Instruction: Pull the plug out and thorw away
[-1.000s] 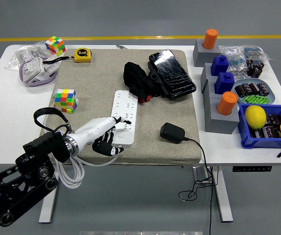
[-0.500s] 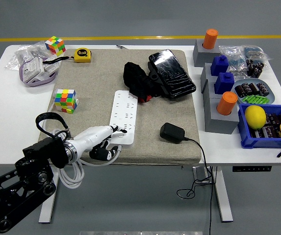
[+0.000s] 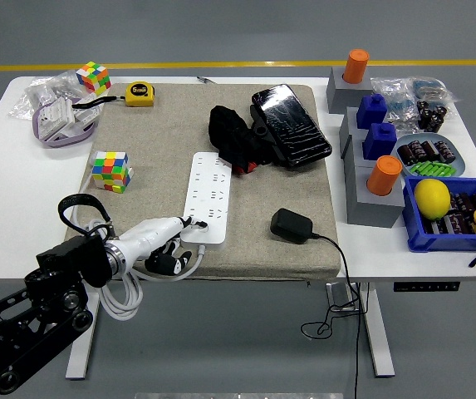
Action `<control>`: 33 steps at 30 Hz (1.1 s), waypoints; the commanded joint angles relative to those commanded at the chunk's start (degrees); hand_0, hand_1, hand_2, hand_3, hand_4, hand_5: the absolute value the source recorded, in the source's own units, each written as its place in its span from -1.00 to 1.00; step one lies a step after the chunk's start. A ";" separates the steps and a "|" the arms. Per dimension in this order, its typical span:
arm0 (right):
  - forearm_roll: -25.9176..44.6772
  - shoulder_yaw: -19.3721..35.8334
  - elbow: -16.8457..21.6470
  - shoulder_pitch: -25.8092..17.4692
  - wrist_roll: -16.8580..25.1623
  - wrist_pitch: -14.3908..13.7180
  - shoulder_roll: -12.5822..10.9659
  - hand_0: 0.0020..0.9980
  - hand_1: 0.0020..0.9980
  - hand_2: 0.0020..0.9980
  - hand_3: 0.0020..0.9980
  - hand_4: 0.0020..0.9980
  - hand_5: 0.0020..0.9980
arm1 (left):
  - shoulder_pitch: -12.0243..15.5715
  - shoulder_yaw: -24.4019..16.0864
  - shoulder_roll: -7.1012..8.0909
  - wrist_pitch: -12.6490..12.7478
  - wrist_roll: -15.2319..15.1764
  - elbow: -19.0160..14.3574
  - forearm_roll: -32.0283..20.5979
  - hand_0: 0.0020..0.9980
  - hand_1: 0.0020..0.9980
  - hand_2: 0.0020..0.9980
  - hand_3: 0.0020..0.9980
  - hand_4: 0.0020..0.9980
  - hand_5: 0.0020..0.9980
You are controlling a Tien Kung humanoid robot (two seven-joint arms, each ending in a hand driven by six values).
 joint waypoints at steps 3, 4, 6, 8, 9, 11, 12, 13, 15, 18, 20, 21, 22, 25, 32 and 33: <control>-0.05 0.13 -0.05 0.01 -0.02 0.03 0.08 0.15 0.32 0.34 0.13 0.93 -0.05 | 0.20 0.27 0.16 -0.64 0.65 -0.34 -0.22 -0.85 -0.89 -0.78 0.75 -0.07 -1.00; -0.07 0.16 -0.06 0.02 -0.03 0.04 0.10 0.15 0.32 0.34 0.13 0.93 -0.05 | 0.25 0.29 0.20 -0.90 0.93 -0.51 -0.35 -0.85 -0.89 -0.78 0.74 -0.06 -1.00; -0.11 0.22 -0.06 0.10 -0.05 0.01 0.09 0.15 0.32 0.34 0.13 0.93 -0.05 | 0.30 0.20 0.31 -1.10 1.14 -0.93 -0.40 -0.85 -0.89 -0.78 0.74 -0.06 -1.00; -0.10 0.29 -0.03 0.14 -0.04 -0.06 0.09 0.15 0.32 0.34 0.13 0.93 -0.05 | 0.29 0.02 0.36 -0.68 0.67 -1.23 -0.36 -0.85 -0.89 -0.78 0.74 -0.06 -1.00; -0.11 0.26 -0.02 0.15 -0.04 -0.09 0.06 0.15 0.32 0.34 0.13 0.93 -0.05 | 0.21 -0.31 0.35 0.26 -0.37 -1.64 -0.14 -0.85 -0.89 -0.78 0.74 -0.06 -1.00; -0.11 0.21 -0.02 0.17 -0.05 -0.11 0.04 0.15 0.32 0.34 0.13 0.93 -0.05 | -0.01 -0.82 0.27 2.31 -2.70 -2.21 0.31 -0.85 -0.89 -0.77 0.73 -0.04 -1.00; -0.11 0.21 -0.02 0.17 -0.05 -0.13 0.05 0.15 0.32 0.34 0.13 0.93 -0.05 | -0.12 -1.04 0.22 3.32 -3.84 -2.38 0.45 -0.85 -0.89 -0.77 0.73 -0.04 -1.00; -0.09 0.15 -0.02 0.19 -0.05 -0.13 0.06 0.15 0.32 0.34 0.13 0.93 -0.05 | -0.25 -1.30 0.11 5.51 -5.99 -2.45 0.80 -0.85 -0.89 -0.77 0.73 -0.04 -1.00; -0.07 0.06 0.00 0.22 -0.03 -0.15 0.09 0.15 0.32 0.34 0.13 0.93 -0.05 | -0.32 -1.64 -0.03 9.06 -9.42 -2.42 0.90 -0.85 -0.89 -0.77 0.73 -0.04 -1.00; -0.06 0.05 -0.01 0.22 -0.01 -0.19 0.16 0.15 0.32 0.34 0.13 0.93 -0.05 | -0.36 -2.31 -0.46 13.09 -13.41 -1.99 -0.57 -0.69 -0.71 -0.50 0.74 0.27 -1.00; -0.07 0.01 -0.07 0.30 -0.02 -0.15 0.21 0.15 0.32 0.34 0.13 0.93 -0.05 | -0.61 -2.89 -1.05 14.10 -14.67 -1.16 -1.11 -0.69 -0.71 -0.50 0.74 0.27 -1.00; -0.03 -0.01 -0.07 0.34 -0.01 -0.12 0.22 0.15 0.32 0.34 0.13 0.93 -0.05 | -0.79 -3.16 -1.38 14.52 -15.19 -0.63 -1.26 -0.69 -0.71 -0.50 0.74 0.27 -1.00; -0.03 0.00 -0.07 0.40 -0.01 -0.11 0.25 0.15 0.32 0.34 0.13 0.93 -0.05 | -1.04 -3.52 -1.72 14.73 -15.50 -0.04 -1.51 -0.20 0.20 0.31 0.85 0.74 -0.39; -0.03 0.07 -0.10 0.54 -0.04 -0.10 0.26 0.15 0.32 0.34 0.13 0.93 -0.05 | -2.25 -5.28 -2.91 15.65 -16.45 2.37 -2.89 -0.20 0.20 0.31 0.85 0.74 -0.39; 0.05 0.02 -0.06 0.80 -0.12 -0.05 0.15 0.15 0.32 0.34 0.13 0.93 -0.05 | -3.93 -8.71 -4.10 15.24 -15.85 5.52 -1.99 0.28 0.57 0.62 0.89 0.85 -0.22; 0.02 0.04 -0.06 0.84 -0.14 -0.04 0.15 0.15 0.32 0.34 0.13 0.93 -0.05 | -3.97 -9.13 -4.15 14.80 -15.38 5.70 -1.73 0.28 0.57 0.62 0.89 0.85 -0.22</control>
